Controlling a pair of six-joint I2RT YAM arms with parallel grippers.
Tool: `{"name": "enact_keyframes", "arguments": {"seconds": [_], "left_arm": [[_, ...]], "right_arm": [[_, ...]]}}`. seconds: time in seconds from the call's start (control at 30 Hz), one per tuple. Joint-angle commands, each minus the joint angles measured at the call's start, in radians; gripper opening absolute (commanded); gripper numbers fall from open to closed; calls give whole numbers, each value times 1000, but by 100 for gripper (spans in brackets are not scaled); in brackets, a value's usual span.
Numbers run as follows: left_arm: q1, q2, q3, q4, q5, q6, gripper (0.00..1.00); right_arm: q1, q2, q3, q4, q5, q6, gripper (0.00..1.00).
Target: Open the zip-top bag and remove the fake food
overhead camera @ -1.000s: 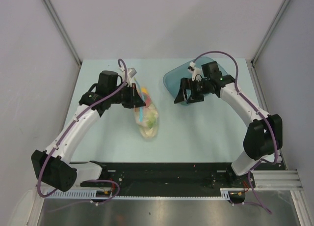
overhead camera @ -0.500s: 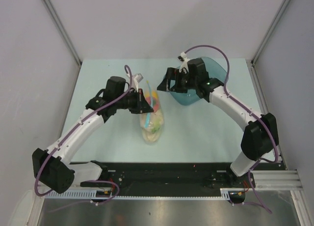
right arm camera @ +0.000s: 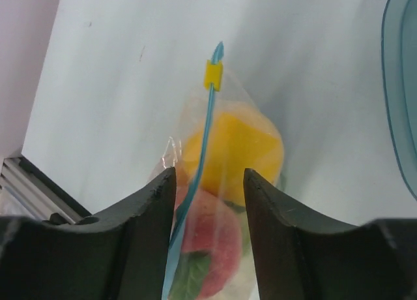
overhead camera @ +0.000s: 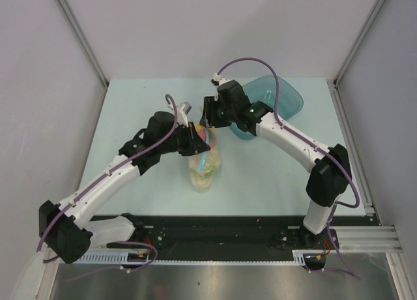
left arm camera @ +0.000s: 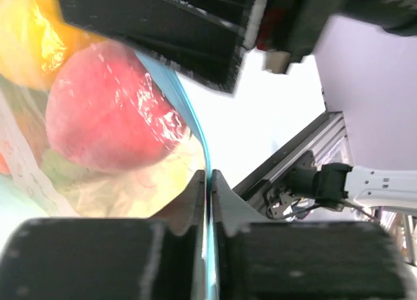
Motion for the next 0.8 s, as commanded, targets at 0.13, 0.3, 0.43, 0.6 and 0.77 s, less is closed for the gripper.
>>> {"name": "enact_keyframes", "arguments": {"seconds": [0.13, 0.3, 0.43, 0.6, 0.77], "left_arm": [[-11, -54, -38, 128, 23, 9, 19], [1, -56, 57, 0, -39, 136, 61], [123, -131, 13, 50, 61, 224, 76], [300, -81, -70, 251, 341, 331, 76], [308, 93, -24, 280, 546, 469, 68]], "right_arm": [[-31, 9, 0, 50, -130, -150, 34], [-59, -9, 20, -27, -263, -270, 0], [-145, -104, -103, 32, -559, -308, 0], [-237, -162, -177, 45, -858, -320, 0], [-287, -145, -175, 41, -1075, -329, 0]]}}
